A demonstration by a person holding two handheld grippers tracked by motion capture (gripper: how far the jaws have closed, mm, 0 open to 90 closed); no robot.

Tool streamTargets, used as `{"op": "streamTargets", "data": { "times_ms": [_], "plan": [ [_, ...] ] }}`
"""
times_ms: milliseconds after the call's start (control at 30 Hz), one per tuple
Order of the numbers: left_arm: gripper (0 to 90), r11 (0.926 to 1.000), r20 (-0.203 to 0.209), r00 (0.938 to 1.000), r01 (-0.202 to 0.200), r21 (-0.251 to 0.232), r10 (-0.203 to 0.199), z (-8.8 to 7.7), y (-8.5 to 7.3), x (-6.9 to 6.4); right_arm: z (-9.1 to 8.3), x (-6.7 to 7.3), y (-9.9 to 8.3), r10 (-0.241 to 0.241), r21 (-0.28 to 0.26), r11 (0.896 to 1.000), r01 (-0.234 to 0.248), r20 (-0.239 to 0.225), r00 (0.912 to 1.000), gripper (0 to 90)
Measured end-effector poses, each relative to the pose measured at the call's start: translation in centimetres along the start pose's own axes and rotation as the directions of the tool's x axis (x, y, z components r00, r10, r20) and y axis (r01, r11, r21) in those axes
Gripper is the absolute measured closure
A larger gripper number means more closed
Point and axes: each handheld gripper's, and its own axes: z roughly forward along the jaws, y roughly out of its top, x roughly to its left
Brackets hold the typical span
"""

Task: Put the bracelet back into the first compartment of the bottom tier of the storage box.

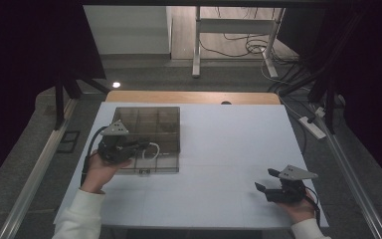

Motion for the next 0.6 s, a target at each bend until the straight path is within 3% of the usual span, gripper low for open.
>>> {"op": "streamTargets", "data": {
  "times_ms": [600],
  "plan": [
    [86.3, 0.9997, -0.021, 0.9995, 0.022, -0.012, -0.023, -1.1, -0.9, 0.6, 0.1, 0.0, 0.0, -0.003, 0.006, 1.0, 0.003, -0.001, 1.0, 25.1]
  ]
}}
